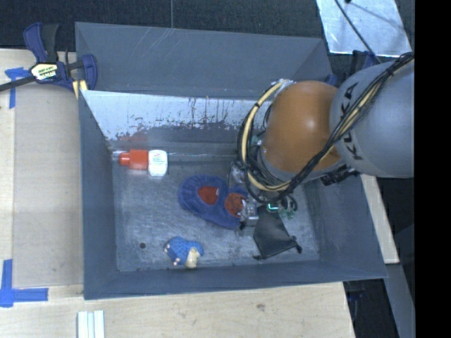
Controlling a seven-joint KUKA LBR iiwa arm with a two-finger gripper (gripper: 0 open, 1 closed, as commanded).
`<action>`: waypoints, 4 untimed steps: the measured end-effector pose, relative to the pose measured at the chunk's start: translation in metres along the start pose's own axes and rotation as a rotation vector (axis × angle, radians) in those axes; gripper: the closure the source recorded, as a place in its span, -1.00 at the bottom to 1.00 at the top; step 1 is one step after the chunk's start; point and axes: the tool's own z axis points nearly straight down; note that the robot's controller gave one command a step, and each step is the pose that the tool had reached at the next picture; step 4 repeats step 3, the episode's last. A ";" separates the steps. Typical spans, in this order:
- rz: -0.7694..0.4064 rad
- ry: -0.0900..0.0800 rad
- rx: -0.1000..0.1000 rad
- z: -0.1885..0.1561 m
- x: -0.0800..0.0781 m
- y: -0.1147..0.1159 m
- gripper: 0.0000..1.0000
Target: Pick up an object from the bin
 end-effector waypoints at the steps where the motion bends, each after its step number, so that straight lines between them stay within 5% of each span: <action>1: 0.240 0.002 -0.001 0.064 -0.034 -0.013 -1.00; 2: 0.240 -0.006 -0.002 0.060 -0.036 -0.013 1.00; 3: 0.257 -0.016 -0.002 -0.081 -0.025 -0.008 1.00; 4: 0.257 -0.016 -0.002 -0.081 -0.025 -0.008 1.00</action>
Offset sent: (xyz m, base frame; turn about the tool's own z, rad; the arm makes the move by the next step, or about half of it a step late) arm 0.0345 -0.0127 -0.0634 0.2407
